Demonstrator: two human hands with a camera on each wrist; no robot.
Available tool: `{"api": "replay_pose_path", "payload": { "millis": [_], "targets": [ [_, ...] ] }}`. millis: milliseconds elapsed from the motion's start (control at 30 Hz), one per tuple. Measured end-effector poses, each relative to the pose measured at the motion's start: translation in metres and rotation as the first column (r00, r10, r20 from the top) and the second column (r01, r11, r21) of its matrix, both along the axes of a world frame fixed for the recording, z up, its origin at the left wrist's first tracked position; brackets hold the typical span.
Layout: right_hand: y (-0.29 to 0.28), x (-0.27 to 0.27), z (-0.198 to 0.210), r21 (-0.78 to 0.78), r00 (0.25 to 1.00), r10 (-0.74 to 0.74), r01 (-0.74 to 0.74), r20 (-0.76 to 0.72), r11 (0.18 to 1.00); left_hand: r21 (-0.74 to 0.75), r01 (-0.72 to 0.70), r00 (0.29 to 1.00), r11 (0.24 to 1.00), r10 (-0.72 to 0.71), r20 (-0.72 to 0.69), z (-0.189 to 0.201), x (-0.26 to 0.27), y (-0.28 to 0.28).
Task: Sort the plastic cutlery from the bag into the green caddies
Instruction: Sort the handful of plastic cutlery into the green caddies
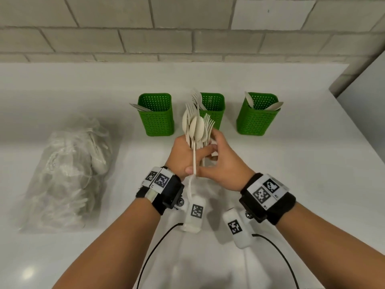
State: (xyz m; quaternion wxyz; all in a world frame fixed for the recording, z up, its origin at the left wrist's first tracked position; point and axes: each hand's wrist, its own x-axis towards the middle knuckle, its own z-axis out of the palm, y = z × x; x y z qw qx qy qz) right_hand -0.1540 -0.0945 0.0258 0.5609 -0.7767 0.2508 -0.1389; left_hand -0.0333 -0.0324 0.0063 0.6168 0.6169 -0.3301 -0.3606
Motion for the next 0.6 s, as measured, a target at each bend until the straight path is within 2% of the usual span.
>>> {"api": "replay_pose_path", "payload": {
  "millis": [33, 67, 100, 167, 200, 233, 300, 367, 400, 433, 467, 500, 533, 567, 600],
  "targets": [
    [0.001, -0.002, 0.001, -0.121, 0.998, -0.06, 0.062, 0.021, 0.991, 0.023, -0.02, 0.999, 1.0, 0.021, -0.046, 0.001, -0.002, 0.0],
    [0.002, -0.004, 0.003, -0.298, 0.992, -0.098, 0.117, 0.078, 0.947, 0.041, -0.032, 0.997, 0.999, 0.034, -0.07, 0.001, -0.002, 0.002],
    [0.002, -0.006, 0.004, -0.489, 0.984, -0.075, 0.147, 0.164, 0.86, 0.053, -0.024, 0.998, 0.998, 0.027, -0.052, 0.002, -0.001, 0.004],
    [0.0, -0.005, 0.002, -0.752, 0.967, 0.108, 0.106, 0.23, 0.651, 0.088, 0.025, 0.995, 0.996, -0.033, 0.096, 0.003, -0.002, 0.006],
    [0.001, -0.003, 0.002, -0.798, 0.957, 0.193, 0.062, 0.219, 0.599, 0.121, 0.042, 0.987, 0.992, -0.06, 0.148, 0.005, -0.004, 0.006],
    [0.002, -0.001, 0.002, -0.797, 0.946, 0.236, 0.038, 0.224, 0.603, 0.143, 0.043, 0.985, 0.989, -0.066, 0.16, 0.005, -0.005, 0.006],
    [0.0, 0.001, 0.013, -0.659, 0.929, 0.181, 0.083, 0.322, 0.747, 0.107, 0.041, 0.982, 0.993, -0.059, 0.178, 0.002, -0.005, 0.005],
    [-0.009, -0.004, 0.036, -0.426, 0.897, -0.04, 0.248, 0.44, 0.87, 0.042, -0.028, 0.999, 0.999, 0.029, -0.024, -0.003, -0.003, 0.003],
    [-0.017, -0.008, 0.044, -0.342, 0.899, -0.142, 0.299, 0.415, 0.891, 0.032, -0.086, 0.988, 0.996, 0.09, -0.128, -0.007, -0.001, 0.003],
    [-0.027, -0.011, 0.049, -0.338, 0.936, -0.18, 0.281, 0.302, 0.898, 0.024, -0.138, 0.967, 0.99, 0.14, -0.214, -0.008, 0.001, 0.003],
    [-0.035, -0.012, 0.049, -0.404, 0.982, -0.15, 0.183, 0.112, 0.896, 0.009, -0.17, 0.949, 0.985, 0.166, -0.267, -0.009, 0.002, 0.003],
    [-0.038, -0.011, 0.046, -0.459, 0.99, -0.082, 0.022, -0.111, 0.888, -0.02, -0.179, 0.943, 0.984, 0.166, -0.289, -0.009, 0.002, 0.003],
    [-0.038, -0.01, 0.037, -0.457, 0.957, -0.007, -0.133, -0.291, 0.88, -0.051, -0.171, 0.947, 0.984, 0.15, -0.284, -0.006, 0.0, 0.002],
    [-0.035, -0.008, 0.028, -0.425, 0.922, 0.052, -0.226, -0.384, 0.877, -0.069, -0.159, 0.956, 0.985, 0.136, -0.258, -0.005, -0.002, 0.002],
    [-0.032, -0.006, 0.019, -0.406, 0.908, 0.069, -0.251, -0.413, 0.878, -0.08, -0.142, 0.967, 0.987, 0.121, -0.224, -0.004, -0.005, 0.001]
  ]
}}
